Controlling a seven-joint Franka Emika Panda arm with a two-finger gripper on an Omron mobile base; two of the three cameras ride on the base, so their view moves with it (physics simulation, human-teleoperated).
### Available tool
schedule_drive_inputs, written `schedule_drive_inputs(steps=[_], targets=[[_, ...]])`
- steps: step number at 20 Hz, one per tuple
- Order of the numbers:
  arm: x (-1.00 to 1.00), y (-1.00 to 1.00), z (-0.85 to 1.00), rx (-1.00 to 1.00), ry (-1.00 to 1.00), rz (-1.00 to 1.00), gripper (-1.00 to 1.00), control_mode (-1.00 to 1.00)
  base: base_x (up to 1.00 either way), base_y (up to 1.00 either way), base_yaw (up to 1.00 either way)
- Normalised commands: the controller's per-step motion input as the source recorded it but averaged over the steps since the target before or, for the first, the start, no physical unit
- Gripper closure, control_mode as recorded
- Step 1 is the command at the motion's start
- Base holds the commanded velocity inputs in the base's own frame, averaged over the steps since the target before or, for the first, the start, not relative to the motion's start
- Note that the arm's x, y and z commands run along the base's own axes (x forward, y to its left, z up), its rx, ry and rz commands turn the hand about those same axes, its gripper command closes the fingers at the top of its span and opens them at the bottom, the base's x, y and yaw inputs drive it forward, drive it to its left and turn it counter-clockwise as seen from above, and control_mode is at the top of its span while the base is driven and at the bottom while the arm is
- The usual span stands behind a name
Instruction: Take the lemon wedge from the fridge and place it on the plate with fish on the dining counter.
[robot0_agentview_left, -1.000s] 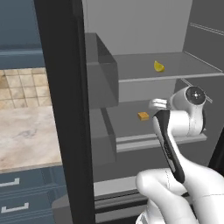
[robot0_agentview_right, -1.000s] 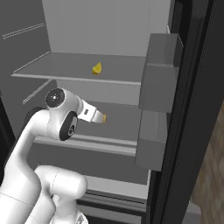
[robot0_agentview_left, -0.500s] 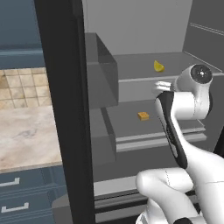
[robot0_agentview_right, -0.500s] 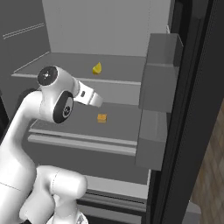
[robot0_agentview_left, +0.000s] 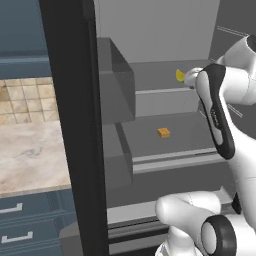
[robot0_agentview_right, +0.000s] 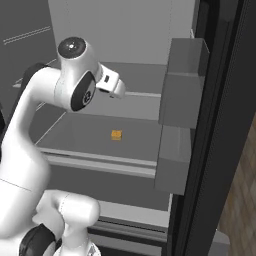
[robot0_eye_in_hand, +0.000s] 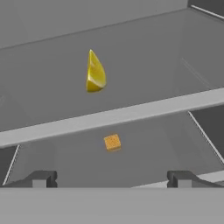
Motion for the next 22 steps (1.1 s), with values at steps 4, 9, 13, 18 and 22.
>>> schedule_drive_inputs(steps=[4,9,13,18,22], targets=[[0.03,0.0,0.14,-0.01,-0.04,0.0,-1.0,-1.0,0.0,0.0,0.0],[0.34,0.0,0.14,-0.03,-0.01,0.0,-1.0,-1.0,0.0,0.0,0.0],[0.52,0.0,0.0,0.0,0.0,0.0,-1.0,-1.0,0.0,0.0,0.0],[0.63,0.0,-0.03,0.0,0.0,0.0,-1.0,-1.0,0.0,0.0,0.0],[0.54,0.0,-0.1,0.0,0.02,0.0,-1.0,-1.0,0.0,0.0,0.0]])
